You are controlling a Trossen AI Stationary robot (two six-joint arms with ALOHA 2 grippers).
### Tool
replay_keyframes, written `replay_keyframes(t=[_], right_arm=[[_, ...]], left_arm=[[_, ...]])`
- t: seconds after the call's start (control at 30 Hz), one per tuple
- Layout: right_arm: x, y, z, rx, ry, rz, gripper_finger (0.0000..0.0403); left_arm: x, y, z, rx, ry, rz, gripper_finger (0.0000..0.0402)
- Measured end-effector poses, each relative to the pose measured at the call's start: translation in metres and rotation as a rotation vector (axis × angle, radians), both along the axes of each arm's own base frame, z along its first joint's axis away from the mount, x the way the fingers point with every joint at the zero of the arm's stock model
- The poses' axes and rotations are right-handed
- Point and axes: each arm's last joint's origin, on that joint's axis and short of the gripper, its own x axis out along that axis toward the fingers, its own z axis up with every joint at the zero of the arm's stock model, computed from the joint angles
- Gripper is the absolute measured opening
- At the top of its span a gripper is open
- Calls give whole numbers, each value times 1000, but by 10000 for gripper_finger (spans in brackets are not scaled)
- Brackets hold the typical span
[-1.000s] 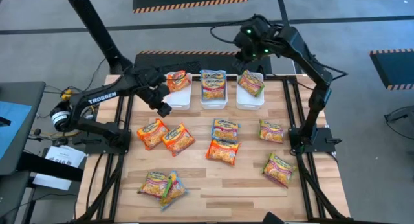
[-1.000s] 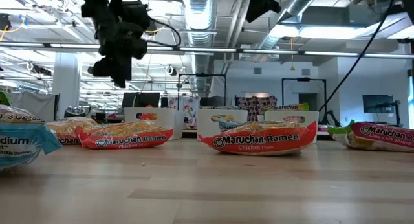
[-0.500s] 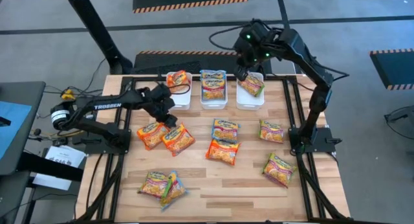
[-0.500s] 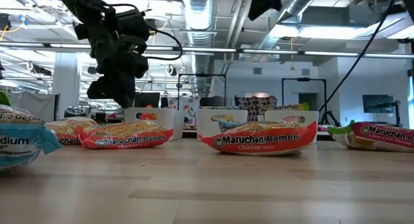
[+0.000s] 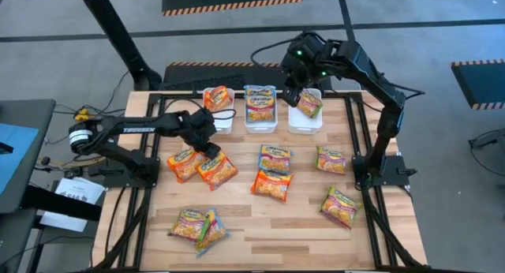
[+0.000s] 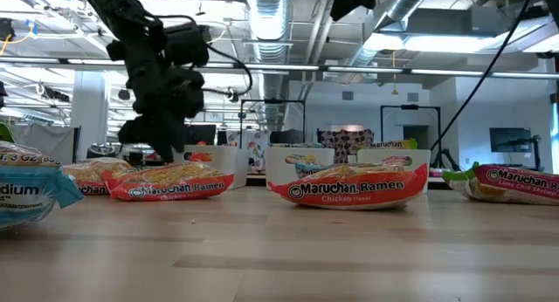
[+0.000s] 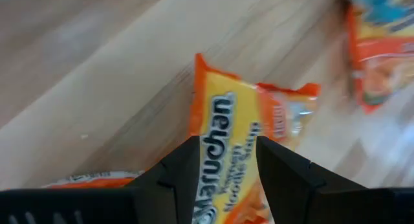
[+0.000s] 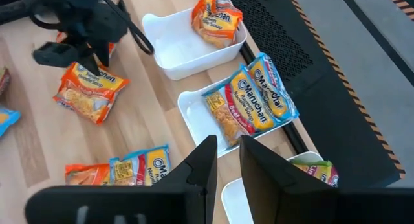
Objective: Sort Maruchan noodles
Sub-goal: Put the orange noodle pack into the left white bin
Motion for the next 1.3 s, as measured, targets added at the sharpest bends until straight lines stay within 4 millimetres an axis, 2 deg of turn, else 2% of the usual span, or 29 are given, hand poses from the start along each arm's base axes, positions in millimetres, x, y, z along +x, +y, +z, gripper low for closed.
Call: replay_keyframes(t=[0.23,0.57,0.7,0.9,1.17,1.3], right_arm=[[2,4,0,1,0,14,93],[2,4,0,1,0,16,93],[2,4,0,-1,-2,15,93],[4,4,1,-10,-20,14,93],[4,3,2,-13,-26,14,93],[4,3,2,-13,-26,13,93]], left_arm=[[10,1,-25,-96,60,-4,137],[23,-15,-46,-184,125,-54,135],[27,-22,-47,-181,119,-79,106],[33,-28,-46,-166,69,-107,15],[39,-28,-41,-143,-8,-133,2],[38,-28,-26,-114,-83,-142,1]])
